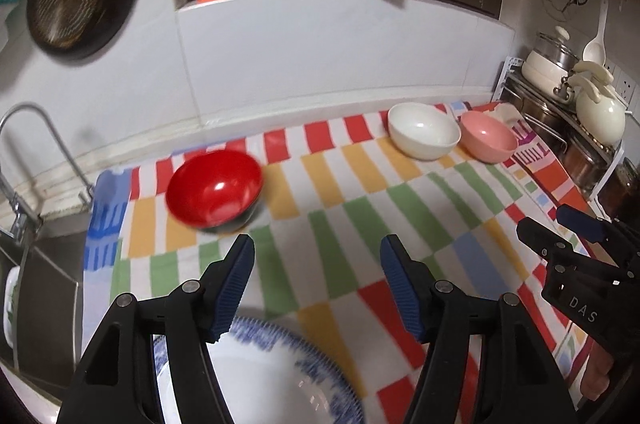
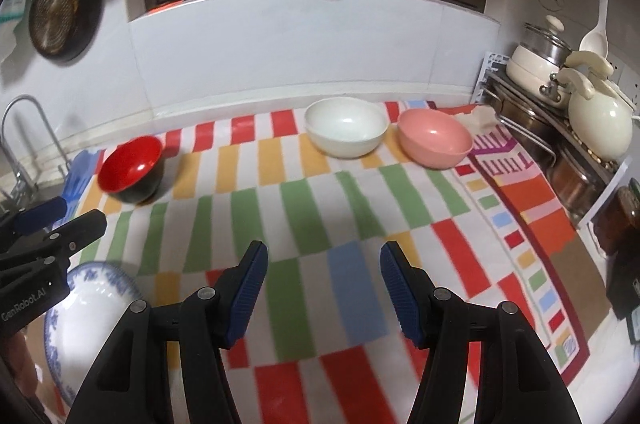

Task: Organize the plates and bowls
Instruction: 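Move both grippers toward the white bowl beside the pink bowl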

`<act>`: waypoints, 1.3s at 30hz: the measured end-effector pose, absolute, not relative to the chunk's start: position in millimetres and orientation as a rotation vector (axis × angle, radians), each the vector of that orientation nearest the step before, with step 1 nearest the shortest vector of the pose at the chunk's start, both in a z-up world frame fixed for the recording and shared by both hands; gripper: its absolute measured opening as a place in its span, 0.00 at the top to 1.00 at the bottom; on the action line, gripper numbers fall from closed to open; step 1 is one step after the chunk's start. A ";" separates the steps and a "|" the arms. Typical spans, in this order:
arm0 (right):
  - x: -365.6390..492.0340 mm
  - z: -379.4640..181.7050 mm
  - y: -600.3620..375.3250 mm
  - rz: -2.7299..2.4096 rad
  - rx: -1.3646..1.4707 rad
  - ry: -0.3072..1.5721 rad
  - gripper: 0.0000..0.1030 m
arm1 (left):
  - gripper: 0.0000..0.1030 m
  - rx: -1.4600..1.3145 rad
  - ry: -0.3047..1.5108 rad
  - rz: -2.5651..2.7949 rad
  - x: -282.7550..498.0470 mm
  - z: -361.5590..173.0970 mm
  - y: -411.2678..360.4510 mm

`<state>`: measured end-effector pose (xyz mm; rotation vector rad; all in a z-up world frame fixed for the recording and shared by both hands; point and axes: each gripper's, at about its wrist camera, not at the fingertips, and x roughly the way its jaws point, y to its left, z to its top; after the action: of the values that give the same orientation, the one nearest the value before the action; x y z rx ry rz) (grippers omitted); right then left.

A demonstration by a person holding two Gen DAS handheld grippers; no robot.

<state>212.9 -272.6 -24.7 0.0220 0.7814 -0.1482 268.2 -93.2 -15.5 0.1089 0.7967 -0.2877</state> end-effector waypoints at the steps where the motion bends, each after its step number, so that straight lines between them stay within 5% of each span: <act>1: 215.3 -24.3 -277.4 -0.148 0.025 0.779 0.42 | 0.37 0.114 0.789 -0.286 270.8 -13.7 -98.8; 18: 281.0 -25.0 -345.0 -0.128 0.122 0.738 0.42 | 0.37 0.144 0.767 -0.285 340.0 -1.3 -166.3; 39: 379.7 -66.8 -388.7 -0.126 0.274 0.818 0.48 | 0.44 0.198 0.837 -0.333 442.7 -46.4 -225.4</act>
<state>379.7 -388.7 -66.8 0.2741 0.8180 -0.1261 442.7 -225.4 -46.4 0.1980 0.8370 -0.3333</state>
